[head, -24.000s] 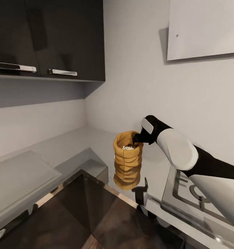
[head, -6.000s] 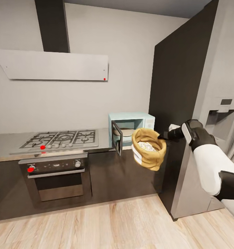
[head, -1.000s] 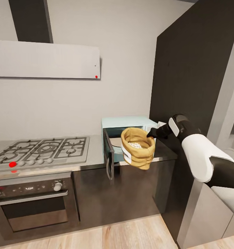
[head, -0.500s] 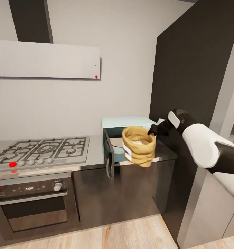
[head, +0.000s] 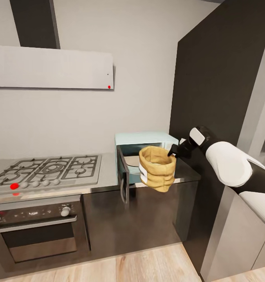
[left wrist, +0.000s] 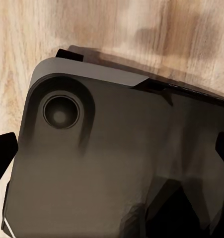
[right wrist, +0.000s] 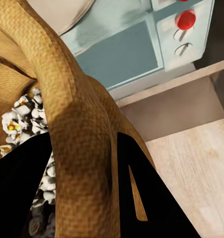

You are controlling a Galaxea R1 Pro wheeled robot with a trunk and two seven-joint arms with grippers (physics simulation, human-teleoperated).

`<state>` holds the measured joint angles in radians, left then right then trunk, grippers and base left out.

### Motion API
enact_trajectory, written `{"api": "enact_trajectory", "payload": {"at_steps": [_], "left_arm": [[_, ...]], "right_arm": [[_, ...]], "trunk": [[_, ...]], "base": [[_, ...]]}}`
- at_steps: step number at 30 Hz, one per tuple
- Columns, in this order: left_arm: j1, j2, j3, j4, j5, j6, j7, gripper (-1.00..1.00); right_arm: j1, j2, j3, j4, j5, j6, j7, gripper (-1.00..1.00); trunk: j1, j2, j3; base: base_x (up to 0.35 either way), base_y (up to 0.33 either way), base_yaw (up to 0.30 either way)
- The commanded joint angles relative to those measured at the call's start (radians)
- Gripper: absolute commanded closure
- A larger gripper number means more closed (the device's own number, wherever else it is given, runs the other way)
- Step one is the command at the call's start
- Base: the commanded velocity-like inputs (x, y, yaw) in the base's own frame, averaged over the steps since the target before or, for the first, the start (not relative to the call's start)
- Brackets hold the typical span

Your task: In the kitchen, take the popcorn bag from the countertop, put it into the microwave, and heat it until the popcorn is cooked so the cooked popcorn ends up inside the bag.

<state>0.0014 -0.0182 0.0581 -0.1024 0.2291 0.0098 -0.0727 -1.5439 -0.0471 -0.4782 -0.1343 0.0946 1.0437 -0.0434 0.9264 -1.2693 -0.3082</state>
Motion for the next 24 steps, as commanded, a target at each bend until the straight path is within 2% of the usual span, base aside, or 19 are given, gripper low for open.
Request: {"api": "enact_trajectory", "payload": {"at_steps": [1,5,10,12,14,15,16,17,18,19,21,24], "left_arm": [[0.000,0.000,0.006,-0.001,0.004,0.001,-0.004,-1.00],[0.000,0.000,0.005,-0.002,0.004,0.002,-0.004,-1.00],[0.000,0.000,0.006,-0.002,0.004,0.001,-0.004,-1.00],[0.000,0.000,0.005,-0.002,0.004,0.001,-0.004,-1.00],[0.000,0.000,0.006,-0.002,0.004,0.001,-0.004,-1.00],[0.000,0.000,0.006,-0.002,0.004,0.002,-0.004,-1.00],[0.000,0.000,0.006,-0.002,0.004,0.001,-0.004,-1.00],[0.000,0.000,0.006,-0.002,0.004,0.001,-0.004,-1.00],[0.000,0.000,0.006,-0.002,0.004,0.001,-0.004,-1.00],[0.000,0.000,0.006,-0.002,0.004,0.001,-0.004,-1.00],[0.000,0.000,0.006,-0.002,0.004,0.001,-0.004,-1.00],[0.000,0.000,0.006,-0.002,0.004,0.001,-0.004,-1.00]], "right_arm": [[-0.001,0.001,-0.009,-0.001,0.008,0.004,-0.001,1.00],[-0.001,0.016,-0.008,-0.002,0.008,0.004,-0.003,1.00],[-0.001,0.023,-0.010,-0.002,0.008,0.004,-0.004,1.00],[-0.001,0.042,-0.014,-0.003,0.008,0.004,-0.004,1.00],[-0.001,0.062,-0.051,-0.007,0.008,0.004,-0.019,1.00],[-0.001,0.067,-0.092,-0.011,0.008,0.004,-0.043,1.00],[-0.001,0.070,-0.146,-0.015,0.008,0.004,-0.074,1.00],[-0.001,0.072,-0.228,-0.018,0.008,0.004,-0.123,1.00],[-0.001,0.073,-0.282,-0.019,0.009,0.004,-0.170,1.00],[-0.001,0.073,-0.318,-0.020,0.009,0.004,-0.210,1.00],[-0.001,0.072,-0.346,-0.021,0.010,0.004,-0.245,1.00],[-0.001,0.070,-0.355,-0.022,0.010,0.004,-0.258,1.00]], "trunk": [[0.000,-0.001,-0.001],[0.000,-0.001,-0.001],[0.000,-0.001,-0.001],[0.000,-0.001,-0.001],[0.000,-0.001,-0.001],[0.000,-0.001,-0.001],[0.000,-0.001,-0.001],[0.000,-0.001,-0.001],[0.000,-0.001,-0.001],[0.000,-0.001,-0.001],[0.000,-0.001,-0.001],[0.000,-0.001,-0.001]], "base": [[0.000,0.000,0.000],[0.000,0.000,0.000],[0.000,0.000,0.000],[0.000,0.000,0.000],[0.000,0.000,0.000],[0.000,0.000,0.000],[0.000,0.000,0.000],[0.000,0.000,0.000],[0.000,0.000,0.000],[0.000,0.000,0.000],[0.000,0.000,0.000],[0.000,0.000,0.000]]}}
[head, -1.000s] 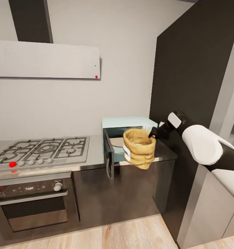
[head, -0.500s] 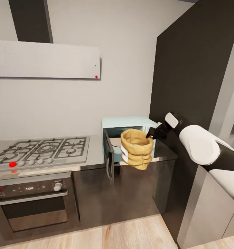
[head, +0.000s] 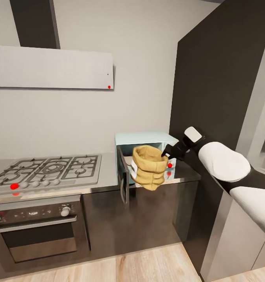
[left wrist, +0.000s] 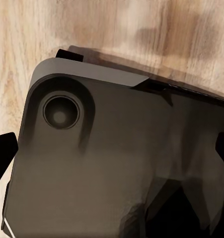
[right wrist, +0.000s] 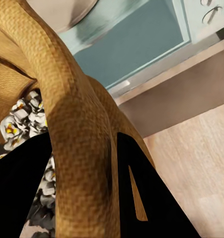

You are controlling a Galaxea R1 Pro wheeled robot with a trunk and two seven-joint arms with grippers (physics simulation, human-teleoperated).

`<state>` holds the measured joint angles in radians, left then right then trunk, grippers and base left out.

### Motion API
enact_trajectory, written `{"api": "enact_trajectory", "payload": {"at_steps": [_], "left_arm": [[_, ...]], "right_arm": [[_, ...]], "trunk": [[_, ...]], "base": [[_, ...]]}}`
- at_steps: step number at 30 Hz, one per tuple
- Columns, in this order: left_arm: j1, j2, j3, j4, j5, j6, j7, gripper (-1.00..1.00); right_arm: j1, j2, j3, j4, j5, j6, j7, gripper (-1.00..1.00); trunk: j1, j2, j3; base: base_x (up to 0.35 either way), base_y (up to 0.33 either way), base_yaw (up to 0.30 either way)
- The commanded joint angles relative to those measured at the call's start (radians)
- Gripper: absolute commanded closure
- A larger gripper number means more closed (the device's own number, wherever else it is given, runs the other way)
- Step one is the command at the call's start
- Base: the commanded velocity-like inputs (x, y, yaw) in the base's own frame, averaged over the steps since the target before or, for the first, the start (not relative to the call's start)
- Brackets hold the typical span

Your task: In the kitchen, take the popcorn bag from the countertop, put it into the microwave, and heat it until the popcorn is cooked so the cooked popcorn ends up inside the bag.

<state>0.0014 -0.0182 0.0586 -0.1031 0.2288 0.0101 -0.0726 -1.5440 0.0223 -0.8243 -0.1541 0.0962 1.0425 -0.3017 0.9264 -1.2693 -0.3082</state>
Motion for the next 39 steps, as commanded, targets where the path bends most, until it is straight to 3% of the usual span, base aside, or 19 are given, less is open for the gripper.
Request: {"api": "enact_trajectory", "payload": {"at_steps": [1,17,20,21,25,32,35,39], "left_arm": [[0.000,0.000,0.006,-0.001,0.004,0.001,-0.004,-1.00],[0.000,0.000,0.005,-0.002,0.004,0.001,-0.004,-1.00],[0.000,0.000,0.004,-0.003,0.004,0.001,-0.004,-1.00],[0.000,0.000,0.005,-0.003,0.004,0.001,-0.004,-1.00],[0.000,0.000,0.005,-0.004,0.004,0.002,-0.004,-1.00],[0.000,0.000,0.005,-0.004,0.004,0.002,-0.004,-1.00],[0.000,0.000,0.005,-0.004,0.004,0.002,-0.004,-1.00],[0.000,0.000,0.004,-0.004,0.004,0.002,-0.004,-1.00]], "right_arm": [[-0.001,0.001,-0.009,-0.002,0.009,0.005,-0.001,1.00],[-0.001,0.004,-0.010,-0.004,0.011,0.005,-0.005,1.00],[-0.001,0.004,-0.014,-0.003,0.009,0.005,-0.032,1.00],[-0.001,0.005,-0.029,-0.003,0.008,0.005,-0.058,1.00],[-0.001,0.005,-0.151,-0.002,0.005,0.005,-0.185,1.00],[-0.001,0.019,-0.166,-0.002,0.004,-0.002,-0.217,1.00],[-0.001,0.020,-0.167,-0.002,0.003,-0.039,-0.215,1.00],[-0.002,0.046,-0.168,-0.003,0.003,-0.117,-0.211,1.00]], "trunk": [[0.000,-0.001,-0.001],[0.000,-0.001,-0.001],[0.000,-0.001,-0.001],[0.000,-0.001,-0.001],[0.000,-0.001,-0.001],[0.000,-0.001,-0.001],[0.000,-0.001,-0.001],[0.000,-0.001,-0.001]], "base": [[0.000,0.000,0.000],[0.000,0.000,0.000],[0.000,0.000,0.000],[0.000,0.000,0.000],[0.000,0.000,0.000],[0.000,0.000,0.000],[0.000,0.000,0.000],[0.000,0.000,0.000]]}}
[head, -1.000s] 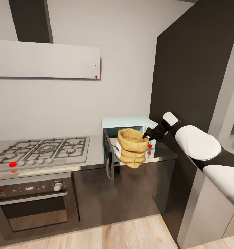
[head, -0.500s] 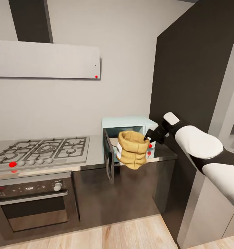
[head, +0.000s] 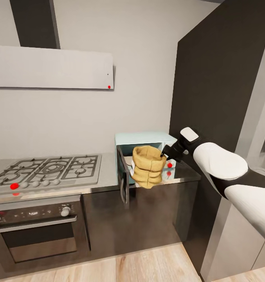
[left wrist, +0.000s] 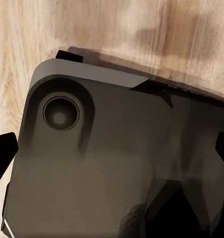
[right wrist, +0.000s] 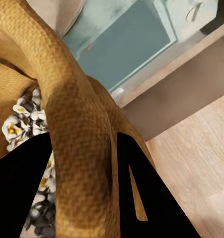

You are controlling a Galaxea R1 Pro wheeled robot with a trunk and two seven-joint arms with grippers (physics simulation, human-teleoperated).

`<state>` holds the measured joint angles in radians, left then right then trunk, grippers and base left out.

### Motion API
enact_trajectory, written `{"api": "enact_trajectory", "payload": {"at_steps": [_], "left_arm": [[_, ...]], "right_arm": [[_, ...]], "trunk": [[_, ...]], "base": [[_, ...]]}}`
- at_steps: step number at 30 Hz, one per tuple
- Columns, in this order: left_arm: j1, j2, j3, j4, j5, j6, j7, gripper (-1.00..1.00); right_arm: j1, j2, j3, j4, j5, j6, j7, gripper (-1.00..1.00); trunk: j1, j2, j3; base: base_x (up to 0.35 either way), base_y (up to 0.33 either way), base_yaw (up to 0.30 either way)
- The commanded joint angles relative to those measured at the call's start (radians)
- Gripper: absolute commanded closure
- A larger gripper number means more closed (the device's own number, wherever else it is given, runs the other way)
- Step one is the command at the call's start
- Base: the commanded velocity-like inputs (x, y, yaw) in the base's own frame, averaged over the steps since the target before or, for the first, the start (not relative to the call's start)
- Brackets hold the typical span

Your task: In the kitchen, take the popcorn bag from the countertop, put it into the microwave, and heat it until the popcorn is cooked so the cooked popcorn ends up inside the bag.

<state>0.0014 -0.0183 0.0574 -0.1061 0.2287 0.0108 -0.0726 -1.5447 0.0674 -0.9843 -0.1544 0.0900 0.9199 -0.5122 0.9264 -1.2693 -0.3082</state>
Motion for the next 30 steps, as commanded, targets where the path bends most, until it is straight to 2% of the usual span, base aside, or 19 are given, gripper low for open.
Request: {"api": "enact_trajectory", "payload": {"at_steps": [1,8,18,23,30], "left_arm": [[0.000,0.000,0.006,-0.001,0.004,0.001,-0.004,-1.00],[0.000,0.000,0.006,-0.003,0.005,0.001,-0.004,-1.00],[0.000,0.000,0.006,-0.001,0.004,0.001,-0.004,-1.00],[0.000,0.000,0.006,-0.001,0.004,0.001,-0.004,-1.00],[0.000,0.000,0.006,-0.001,0.004,0.001,-0.004,-1.00]], "right_arm": [[-0.001,0.004,-0.008,-0.003,0.009,-0.023,0.000,1.00],[0.000,0.018,-0.008,-0.004,0.010,-0.090,-0.002,1.00],[-0.001,0.018,-0.007,-0.002,0.011,-0.095,-0.012,1.00],[-0.001,0.018,-0.006,-0.002,0.010,-0.093,-0.075,1.00],[0.000,0.019,-0.005,-0.001,0.007,-0.083,-0.112,1.00]], "trunk": [[0.000,-0.001,-0.001],[0.000,-0.001,-0.001],[0.000,-0.001,-0.001],[0.000,-0.001,-0.001],[0.000,-0.001,-0.001]], "base": [[0.000,0.000,0.000],[0.000,0.000,0.000],[0.141,0.000,0.000],[0.005,0.000,0.000],[0.000,0.000,0.000]]}}
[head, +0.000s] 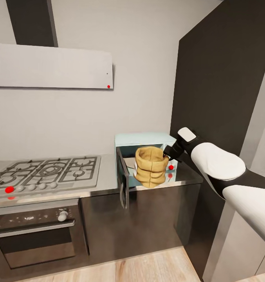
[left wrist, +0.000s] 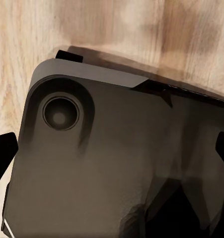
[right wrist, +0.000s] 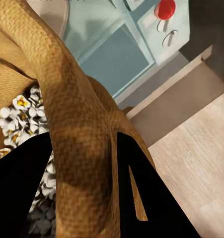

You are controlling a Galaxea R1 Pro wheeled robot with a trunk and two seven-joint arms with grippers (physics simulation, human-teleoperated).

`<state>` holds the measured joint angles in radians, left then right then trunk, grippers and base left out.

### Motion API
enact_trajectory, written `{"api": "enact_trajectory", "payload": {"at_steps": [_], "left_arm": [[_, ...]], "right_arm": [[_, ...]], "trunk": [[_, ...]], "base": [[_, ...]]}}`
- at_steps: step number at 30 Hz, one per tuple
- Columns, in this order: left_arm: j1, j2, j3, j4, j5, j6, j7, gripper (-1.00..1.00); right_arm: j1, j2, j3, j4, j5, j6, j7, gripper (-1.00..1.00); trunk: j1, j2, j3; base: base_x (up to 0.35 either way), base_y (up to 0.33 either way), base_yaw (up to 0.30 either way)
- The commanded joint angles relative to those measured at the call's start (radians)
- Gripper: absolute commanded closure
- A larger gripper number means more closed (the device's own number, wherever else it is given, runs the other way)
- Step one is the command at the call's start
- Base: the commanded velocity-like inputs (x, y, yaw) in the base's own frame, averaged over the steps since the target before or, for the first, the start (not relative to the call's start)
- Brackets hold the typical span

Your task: In the kitchen, take the popcorn bag from the countertop, put it into the microwave, and heat it until the popcorn is cooked so the cooked popcorn ends up inside the bag.

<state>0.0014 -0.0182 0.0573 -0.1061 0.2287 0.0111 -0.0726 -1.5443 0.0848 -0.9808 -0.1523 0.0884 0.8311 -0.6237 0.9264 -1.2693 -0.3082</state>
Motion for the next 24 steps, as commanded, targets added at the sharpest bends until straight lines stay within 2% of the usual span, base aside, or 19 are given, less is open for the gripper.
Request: {"api": "enact_trajectory", "payload": {"at_steps": [1,5,12,24], "left_arm": [[0.000,0.000,0.006,-0.002,0.004,0.001,-0.004,-1.00],[0.000,-0.001,0.006,-0.002,0.004,0.001,-0.004,-1.00],[0.000,0.000,0.006,-0.001,0.004,0.001,-0.004,-1.00],[0.000,0.000,0.006,-0.001,0.004,0.002,-0.006,-1.00]], "right_arm": [[-0.001,0.001,-0.009,-0.003,0.009,0.005,-0.002,1.00],[-0.001,0.002,-0.009,-0.003,0.008,-0.002,-0.002,1.00],[0.000,0.003,-0.008,-0.002,0.011,-0.005,-0.003,1.00],[-0.001,0.001,-0.007,-0.001,0.010,0.006,-0.004,1.00]], "trunk": [[0.000,-0.001,-0.001],[0.000,-0.001,-0.001],[0.000,-0.001,-0.001],[0.000,-0.001,-0.001]], "base": [[0.000,0.000,0.000],[0.054,0.000,0.000],[0.264,0.000,0.000],[0.089,0.000,0.000]]}}
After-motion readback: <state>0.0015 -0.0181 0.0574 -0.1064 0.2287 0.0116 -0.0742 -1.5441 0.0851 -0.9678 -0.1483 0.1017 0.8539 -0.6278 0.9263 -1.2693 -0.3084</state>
